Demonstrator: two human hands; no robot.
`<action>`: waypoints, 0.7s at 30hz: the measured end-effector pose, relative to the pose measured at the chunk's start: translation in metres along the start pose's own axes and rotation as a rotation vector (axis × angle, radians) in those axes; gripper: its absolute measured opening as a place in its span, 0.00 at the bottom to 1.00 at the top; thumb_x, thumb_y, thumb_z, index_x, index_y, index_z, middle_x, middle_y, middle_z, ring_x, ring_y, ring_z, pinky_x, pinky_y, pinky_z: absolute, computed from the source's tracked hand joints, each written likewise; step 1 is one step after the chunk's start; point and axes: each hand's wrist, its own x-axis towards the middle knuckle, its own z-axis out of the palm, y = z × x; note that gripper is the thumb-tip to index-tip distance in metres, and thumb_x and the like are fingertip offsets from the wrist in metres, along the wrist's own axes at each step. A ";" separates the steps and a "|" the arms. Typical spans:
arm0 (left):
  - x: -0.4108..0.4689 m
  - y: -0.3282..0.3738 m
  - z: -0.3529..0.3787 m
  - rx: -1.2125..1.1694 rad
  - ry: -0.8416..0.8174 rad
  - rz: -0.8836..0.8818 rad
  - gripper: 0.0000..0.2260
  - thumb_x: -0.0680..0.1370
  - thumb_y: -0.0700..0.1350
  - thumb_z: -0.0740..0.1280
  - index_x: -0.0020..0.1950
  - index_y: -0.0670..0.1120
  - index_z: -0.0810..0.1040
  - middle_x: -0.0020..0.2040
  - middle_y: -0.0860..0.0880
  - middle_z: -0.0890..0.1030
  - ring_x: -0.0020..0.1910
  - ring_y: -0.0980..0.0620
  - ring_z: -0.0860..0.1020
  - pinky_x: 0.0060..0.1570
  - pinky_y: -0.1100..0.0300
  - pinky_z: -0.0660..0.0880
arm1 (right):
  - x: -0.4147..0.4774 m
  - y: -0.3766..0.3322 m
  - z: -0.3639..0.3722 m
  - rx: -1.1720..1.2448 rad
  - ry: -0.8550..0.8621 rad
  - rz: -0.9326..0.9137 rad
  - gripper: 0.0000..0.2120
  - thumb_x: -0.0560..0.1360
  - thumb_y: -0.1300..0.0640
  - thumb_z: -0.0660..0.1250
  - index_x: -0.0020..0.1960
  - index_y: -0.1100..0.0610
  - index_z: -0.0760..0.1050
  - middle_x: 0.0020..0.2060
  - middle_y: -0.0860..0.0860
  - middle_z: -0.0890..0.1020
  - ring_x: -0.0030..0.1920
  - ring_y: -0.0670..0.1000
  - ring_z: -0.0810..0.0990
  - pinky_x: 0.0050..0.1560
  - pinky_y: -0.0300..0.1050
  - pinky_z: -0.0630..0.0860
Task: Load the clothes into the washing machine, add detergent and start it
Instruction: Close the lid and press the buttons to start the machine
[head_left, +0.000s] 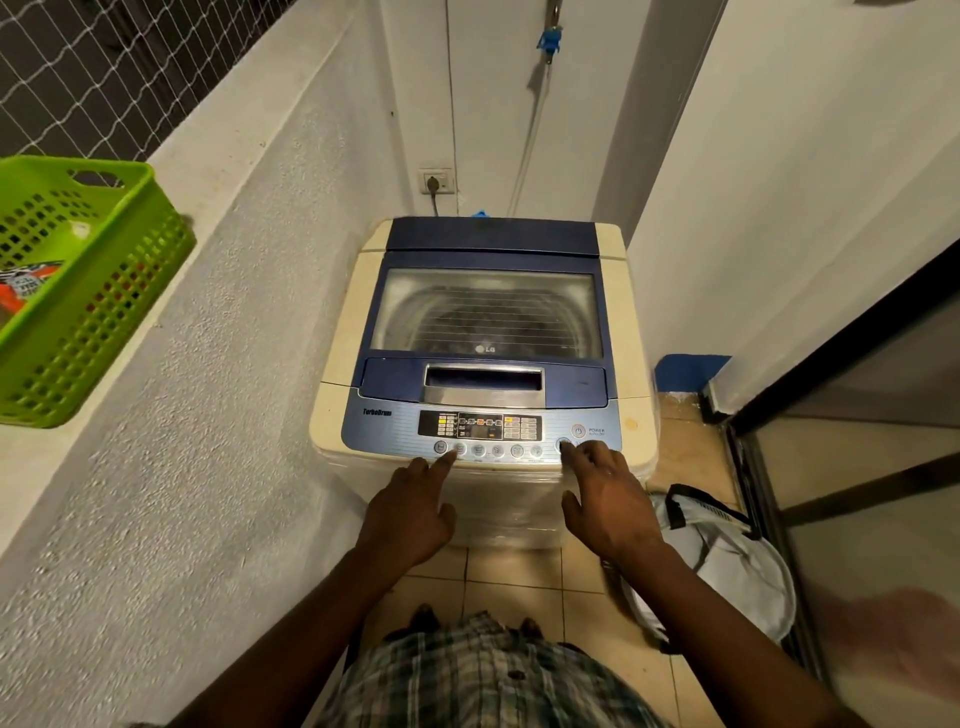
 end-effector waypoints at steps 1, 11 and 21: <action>0.000 0.001 -0.001 -0.003 0.003 0.000 0.33 0.80 0.54 0.63 0.83 0.60 0.51 0.71 0.49 0.71 0.67 0.49 0.72 0.57 0.54 0.78 | 0.001 -0.001 0.000 -0.010 -0.002 0.001 0.33 0.76 0.54 0.68 0.80 0.52 0.65 0.67 0.55 0.75 0.67 0.58 0.74 0.56 0.51 0.80; 0.000 0.007 -0.004 -0.039 0.019 -0.006 0.31 0.80 0.54 0.64 0.82 0.57 0.57 0.71 0.49 0.71 0.69 0.49 0.71 0.60 0.53 0.76 | 0.002 -0.005 0.005 -0.066 0.008 0.010 0.33 0.72 0.58 0.70 0.76 0.55 0.70 0.64 0.57 0.77 0.63 0.60 0.76 0.51 0.53 0.82; -0.001 0.006 -0.009 -0.037 0.033 0.006 0.29 0.79 0.55 0.64 0.80 0.56 0.61 0.71 0.49 0.72 0.68 0.48 0.72 0.59 0.53 0.77 | 0.001 -0.008 -0.005 -0.147 -0.059 -0.008 0.37 0.75 0.51 0.68 0.82 0.53 0.61 0.72 0.56 0.72 0.68 0.59 0.73 0.59 0.52 0.79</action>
